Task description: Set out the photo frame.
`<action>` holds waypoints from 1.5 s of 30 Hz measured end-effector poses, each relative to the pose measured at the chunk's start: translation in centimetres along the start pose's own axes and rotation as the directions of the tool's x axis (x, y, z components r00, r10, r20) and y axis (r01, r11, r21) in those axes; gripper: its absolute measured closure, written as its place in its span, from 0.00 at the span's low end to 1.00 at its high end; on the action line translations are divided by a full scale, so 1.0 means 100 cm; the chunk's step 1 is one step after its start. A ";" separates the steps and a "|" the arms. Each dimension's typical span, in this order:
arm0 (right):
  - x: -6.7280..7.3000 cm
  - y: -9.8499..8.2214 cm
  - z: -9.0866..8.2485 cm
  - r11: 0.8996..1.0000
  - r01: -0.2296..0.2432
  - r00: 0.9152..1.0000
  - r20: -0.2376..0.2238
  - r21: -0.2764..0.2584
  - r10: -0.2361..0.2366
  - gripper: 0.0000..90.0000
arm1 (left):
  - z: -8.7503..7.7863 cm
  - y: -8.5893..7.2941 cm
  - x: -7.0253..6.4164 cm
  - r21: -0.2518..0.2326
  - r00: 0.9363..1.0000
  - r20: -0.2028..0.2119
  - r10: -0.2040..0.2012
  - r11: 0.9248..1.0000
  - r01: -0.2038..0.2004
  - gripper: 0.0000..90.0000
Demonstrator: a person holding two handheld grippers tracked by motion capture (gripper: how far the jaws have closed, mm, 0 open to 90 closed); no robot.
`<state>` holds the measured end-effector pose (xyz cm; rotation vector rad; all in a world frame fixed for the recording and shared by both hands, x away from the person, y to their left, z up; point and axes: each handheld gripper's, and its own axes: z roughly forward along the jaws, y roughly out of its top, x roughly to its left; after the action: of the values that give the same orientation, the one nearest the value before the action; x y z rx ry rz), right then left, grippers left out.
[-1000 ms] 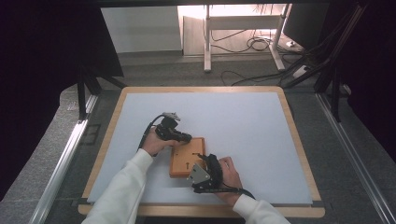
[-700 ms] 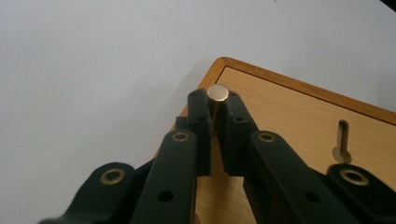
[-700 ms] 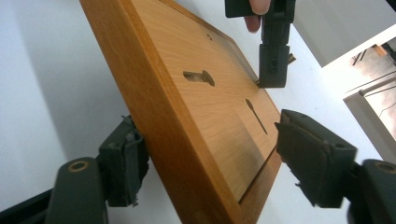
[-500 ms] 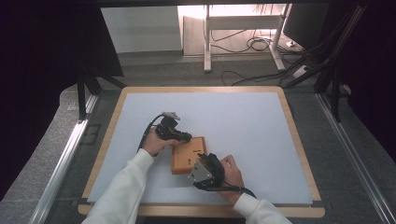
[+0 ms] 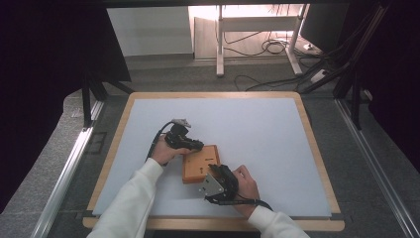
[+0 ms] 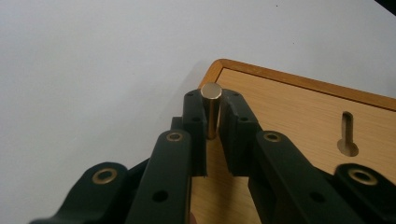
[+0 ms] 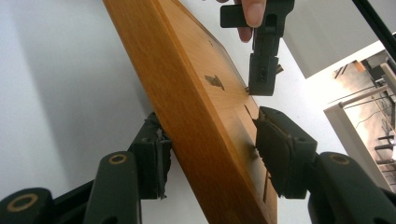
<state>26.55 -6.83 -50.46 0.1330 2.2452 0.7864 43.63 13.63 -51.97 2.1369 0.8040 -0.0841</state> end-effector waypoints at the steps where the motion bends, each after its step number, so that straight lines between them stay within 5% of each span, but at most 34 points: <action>1: 0.000 0.000 0.000 1.000 0.001 1.000 0.001 0.001 -0.001 0.53 | 0.000 0.000 0.000 0.000 1.000 0.000 0.000 1.000 0.000 0.90; 8: -0.001 0.001 -0.001 1.000 0.000 1.000 0.010 -0.006 0.000 0.55 | 0.000 0.000 0.000 -0.006 1.000 0.006 -0.003 1.000 0.003 0.84; 18: -0.002 0.002 -0.002 1.000 0.003 1.000 0.018 -0.004 -0.003 0.56 | -0.010 -0.001 0.000 -0.056 1.000 -0.017 -0.026 0.998 0.025 0.57; 19: -0.002 0.002 -0.002 1.000 0.004 1.000 0.018 -0.004 -0.004 0.56 | -0.016 -0.002 -0.003 -0.063 0.999 -0.052 -0.001 0.998 -0.002 0.52; 21: -0.003 0.002 -0.003 1.000 0.004 1.000 0.016 -0.005 -0.004 0.56 | -0.023 -0.004 -0.006 -0.085 0.998 -0.060 0.003 0.996 -0.008 0.48; 32: -0.002 0.001 -0.002 1.000 0.008 1.000 0.021 -0.003 -0.008 0.56 | -0.055 -0.024 -0.010 -0.161 0.996 -0.088 0.007 0.987 -0.021 0.42; 38: -0.003 0.002 -0.003 1.000 0.009 1.000 0.028 -0.004 -0.009 0.57 | -0.074 -0.040 -0.012 -0.212 0.993 -0.117 -0.020 0.977 -0.005 0.42; 45: -0.005 0.002 -0.005 1.000 0.030 0.998 0.052 0.010 -0.030 0.59 | -0.086 -0.062 -0.006 -0.211 0.989 -0.137 -0.060 0.977 0.030 0.42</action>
<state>26.59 -7.05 -49.73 0.1229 2.1966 0.7485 37.80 22.41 -50.45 1.9422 0.9034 0.1257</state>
